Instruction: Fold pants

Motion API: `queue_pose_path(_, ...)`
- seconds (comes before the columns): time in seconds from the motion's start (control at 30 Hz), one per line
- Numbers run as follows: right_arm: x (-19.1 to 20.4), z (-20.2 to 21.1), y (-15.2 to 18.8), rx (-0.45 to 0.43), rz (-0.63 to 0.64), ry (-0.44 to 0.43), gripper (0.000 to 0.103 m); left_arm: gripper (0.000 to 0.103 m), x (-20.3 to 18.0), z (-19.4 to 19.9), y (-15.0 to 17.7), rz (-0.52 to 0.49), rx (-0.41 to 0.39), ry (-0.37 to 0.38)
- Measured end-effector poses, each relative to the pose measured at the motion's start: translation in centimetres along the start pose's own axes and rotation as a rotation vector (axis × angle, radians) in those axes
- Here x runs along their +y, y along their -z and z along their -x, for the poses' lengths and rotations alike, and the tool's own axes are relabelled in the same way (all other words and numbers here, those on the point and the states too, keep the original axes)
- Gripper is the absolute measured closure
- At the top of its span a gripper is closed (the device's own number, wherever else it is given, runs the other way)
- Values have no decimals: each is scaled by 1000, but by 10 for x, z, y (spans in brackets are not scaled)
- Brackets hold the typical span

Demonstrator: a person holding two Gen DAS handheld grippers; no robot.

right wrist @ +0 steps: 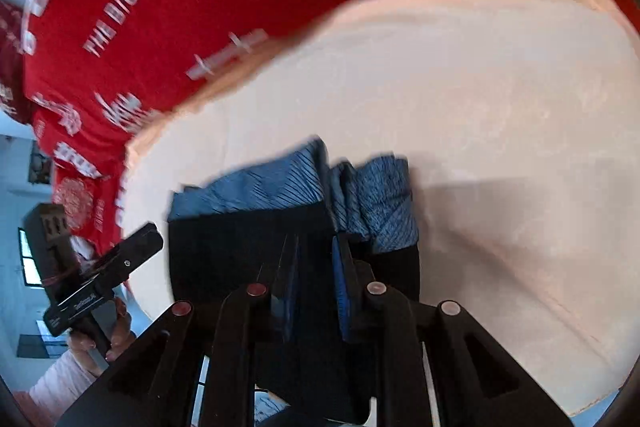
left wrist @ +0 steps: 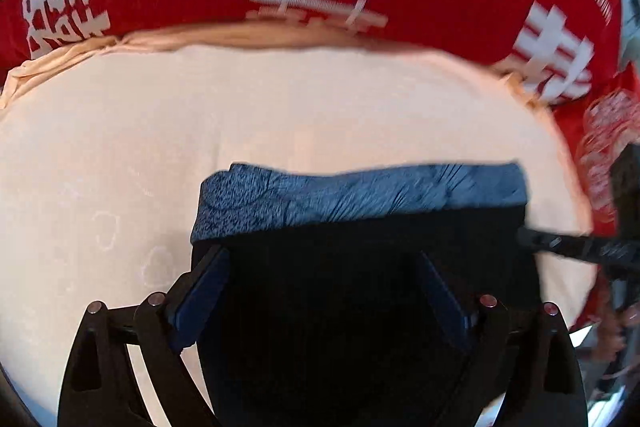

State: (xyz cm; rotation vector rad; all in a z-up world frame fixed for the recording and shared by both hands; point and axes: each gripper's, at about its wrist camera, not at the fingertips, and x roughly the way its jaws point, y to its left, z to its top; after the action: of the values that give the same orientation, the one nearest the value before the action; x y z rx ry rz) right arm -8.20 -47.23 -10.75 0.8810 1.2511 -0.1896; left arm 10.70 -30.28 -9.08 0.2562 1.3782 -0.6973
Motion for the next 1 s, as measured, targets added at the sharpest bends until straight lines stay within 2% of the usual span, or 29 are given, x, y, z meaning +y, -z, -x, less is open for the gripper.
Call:
queue_pose_path(0.1, -17, -12, 1, 0, -78, -65, 87, 9, 2, -4, 2, -5, 6, -1)
queue_pose_path(0.17, -15, -10, 2, -1, -68, -66, 88, 9, 2, -2, 0, -11, 16, -22)
queue_pose_path(0.27, -13, -2, 6, -1, -34, -25, 88, 9, 6, 5, 1, 9, 40, -69)
queue_pose_path(0.43, -21, 19, 17, -16, -73, 55, 84, 9, 15, 21, 23, 41, 55, -172)
queue_pose_path(0.6, -23, 39, 44, 5, -76, 134, 83, 9, 4, 46, 50, 13, 50, -218)
queue_pose_path(0.7, -13, 50, 62, 9, -53, 197, 60, 9, -12, 61, 61, -9, 54, -227)
queue_pose_path(0.73, -9, 54, 68, 9, -56, 210, 45, 9, -16, 65, 62, 8, 106, -216)
queue_pose_path(0.77, -5, 57, 74, 7, -61, 211, 39, 9, -21, 69, 65, 0, 108, -223)
queue_pose_path(0.93, 20, 67, 92, 15, -54, 233, 39, 9, -36, 84, 79, -36, 130, -255)
queue_pose_path(1.0, 35, 72, 100, 6, -26, 251, 34, 2, -39, 93, 84, -39, 133, -264)
